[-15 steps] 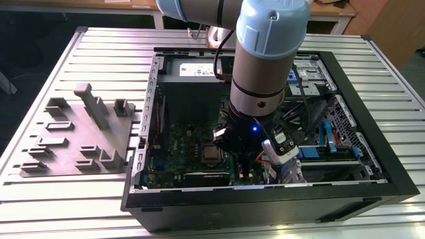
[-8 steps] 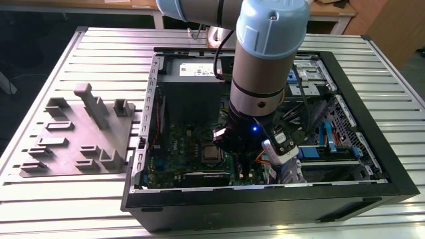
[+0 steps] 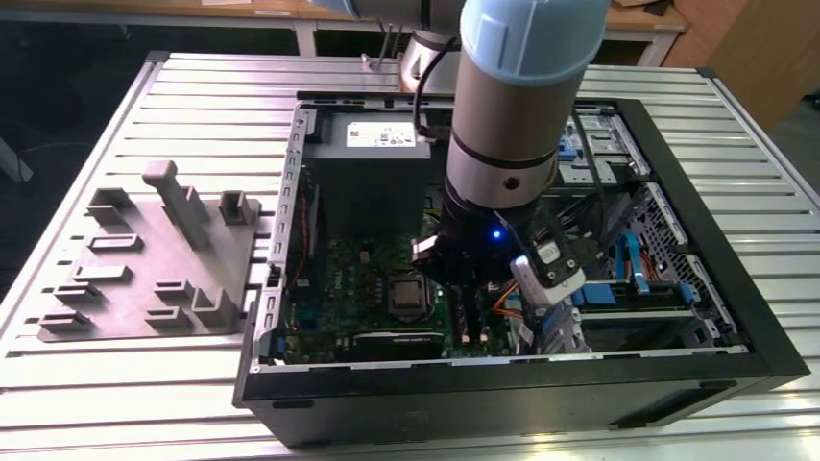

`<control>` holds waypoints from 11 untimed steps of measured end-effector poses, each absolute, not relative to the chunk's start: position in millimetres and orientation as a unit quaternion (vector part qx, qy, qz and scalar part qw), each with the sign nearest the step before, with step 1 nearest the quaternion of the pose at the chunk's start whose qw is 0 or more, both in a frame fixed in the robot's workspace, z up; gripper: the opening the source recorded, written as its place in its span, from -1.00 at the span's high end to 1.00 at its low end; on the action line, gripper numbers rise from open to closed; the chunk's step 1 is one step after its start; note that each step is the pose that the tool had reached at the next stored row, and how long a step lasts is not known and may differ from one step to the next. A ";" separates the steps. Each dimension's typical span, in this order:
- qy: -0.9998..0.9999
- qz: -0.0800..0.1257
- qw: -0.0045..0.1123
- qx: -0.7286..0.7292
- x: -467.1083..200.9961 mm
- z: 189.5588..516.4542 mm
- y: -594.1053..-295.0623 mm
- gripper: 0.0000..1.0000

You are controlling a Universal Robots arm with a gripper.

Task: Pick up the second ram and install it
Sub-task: 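Press down the second ram until it locks into place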

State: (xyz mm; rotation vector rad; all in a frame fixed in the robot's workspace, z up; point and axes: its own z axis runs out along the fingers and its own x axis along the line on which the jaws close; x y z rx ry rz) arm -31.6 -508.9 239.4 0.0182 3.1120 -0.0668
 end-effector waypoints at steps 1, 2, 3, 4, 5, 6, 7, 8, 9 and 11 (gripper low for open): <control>1.000 -0.021 0.014 0.006 -31.6 239.9 -508.9 0.80; 1.000 -0.021 0.014 0.006 -31.6 239.9 -508.9 0.80; 1.000 -0.021 0.014 0.006 -31.6 240.1 -508.9 0.80; 1.000 -0.021 0.014 0.006 -31.6 240.2 -508.9 0.80; 1.000 -0.021 0.014 0.006 -31.6 240.3 -508.6 0.80; 1.000 -0.022 0.014 0.006 -31.6 240.4 -507.6 0.80; 1.000 -0.021 0.014 0.006 -31.6 240.3 -505.7 0.80; 1.000 -0.021 0.014 0.006 -31.6 240.2 -503.2 0.80; 1.000 -0.021 0.014 0.006 -31.6 240.2 -500.3 0.80; 1.000 -0.021 0.014 0.006 -31.6 240.2 -493.0 0.80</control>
